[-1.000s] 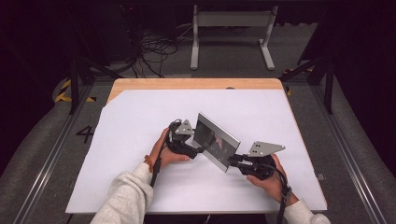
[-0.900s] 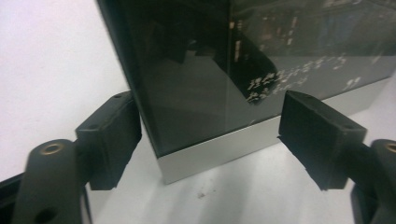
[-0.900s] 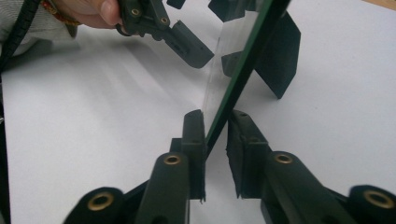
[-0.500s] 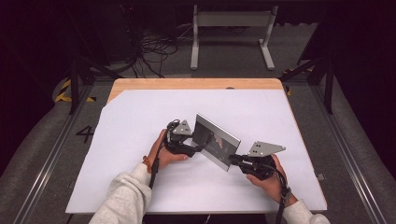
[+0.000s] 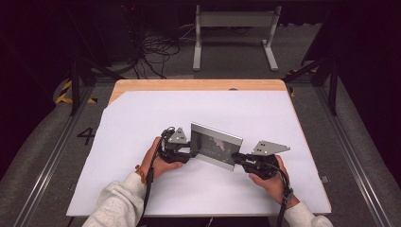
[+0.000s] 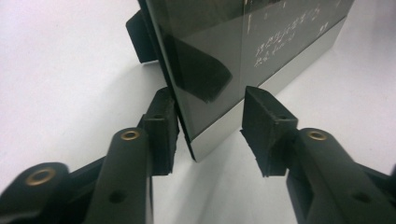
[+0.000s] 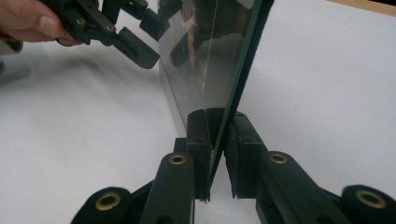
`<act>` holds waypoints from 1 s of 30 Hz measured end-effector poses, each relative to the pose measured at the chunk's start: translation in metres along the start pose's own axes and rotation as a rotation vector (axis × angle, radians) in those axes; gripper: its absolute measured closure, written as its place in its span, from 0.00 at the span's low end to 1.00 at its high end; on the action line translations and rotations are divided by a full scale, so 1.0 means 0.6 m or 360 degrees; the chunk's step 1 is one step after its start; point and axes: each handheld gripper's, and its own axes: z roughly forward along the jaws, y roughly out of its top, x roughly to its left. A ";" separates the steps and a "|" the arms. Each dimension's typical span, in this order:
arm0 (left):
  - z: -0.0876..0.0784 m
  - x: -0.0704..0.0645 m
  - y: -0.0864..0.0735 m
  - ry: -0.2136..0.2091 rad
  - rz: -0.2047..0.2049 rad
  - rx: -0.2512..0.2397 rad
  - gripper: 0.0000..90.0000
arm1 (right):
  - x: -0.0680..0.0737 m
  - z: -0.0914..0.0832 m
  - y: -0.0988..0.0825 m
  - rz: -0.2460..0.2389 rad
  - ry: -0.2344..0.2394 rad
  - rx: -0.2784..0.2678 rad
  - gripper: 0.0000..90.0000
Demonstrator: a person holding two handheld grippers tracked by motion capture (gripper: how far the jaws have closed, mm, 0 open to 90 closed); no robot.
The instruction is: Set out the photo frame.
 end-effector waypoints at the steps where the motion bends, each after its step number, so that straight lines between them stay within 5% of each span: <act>1: -0.001 -0.002 -0.001 0.0004 -0.0011 0.0002 0.65 | 0.000 0.000 0.000 0.0000 0.0000 0.0000 0.89; 18: -0.023 -0.032 -0.019 0.0068 0.0029 0.0024 0.78 | -0.009 0.011 0.005 0.0073 -0.0049 -0.0019 0.82; 30: -0.029 -0.041 -0.026 0.0076 0.0027 0.0023 0.82 | -0.005 0.014 0.007 0.0044 -0.0088 -0.0010 0.80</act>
